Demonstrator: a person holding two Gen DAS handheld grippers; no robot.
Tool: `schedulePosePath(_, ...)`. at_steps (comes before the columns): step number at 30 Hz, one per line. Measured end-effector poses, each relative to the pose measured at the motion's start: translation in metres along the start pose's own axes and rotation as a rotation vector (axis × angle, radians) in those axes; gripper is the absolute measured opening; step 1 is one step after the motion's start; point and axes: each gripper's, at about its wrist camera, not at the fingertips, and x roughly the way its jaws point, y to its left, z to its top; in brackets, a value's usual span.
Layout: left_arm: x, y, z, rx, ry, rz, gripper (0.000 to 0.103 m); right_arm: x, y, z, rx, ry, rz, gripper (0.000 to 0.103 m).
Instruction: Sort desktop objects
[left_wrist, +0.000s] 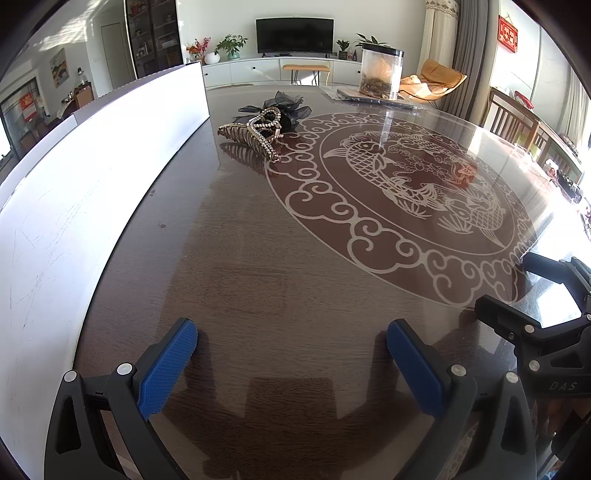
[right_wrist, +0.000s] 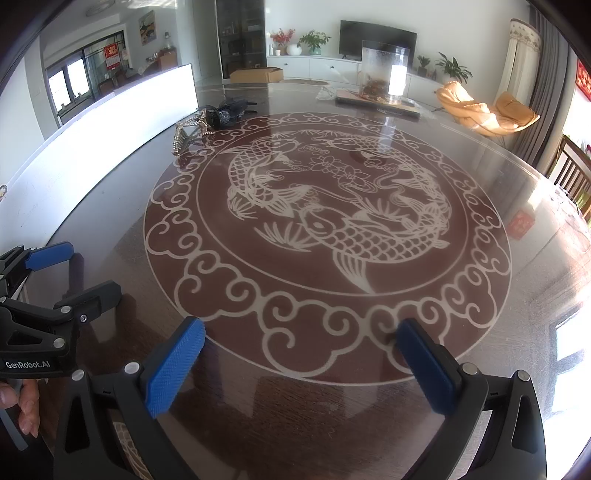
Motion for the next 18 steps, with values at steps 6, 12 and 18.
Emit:
schedulePosePath(6, -0.001, 0.006, -0.001, 0.015, 0.007, -0.007, 0.103, 0.0, 0.0, 0.0, 0.0, 0.0, 0.0, 0.103)
schedulePosePath(12, 0.002, 0.022, 0.001, -0.06, 0.007, 0.041, 0.103, 0.0, 0.0, 0.0, 0.0, 0.0, 0.0, 0.103)
schedulePosePath(18, 0.002, 0.025, 0.0, -0.08, 0.002, 0.055, 0.103, 0.007, 0.001, 0.01, -0.028, 0.0, 0.021, 0.103)
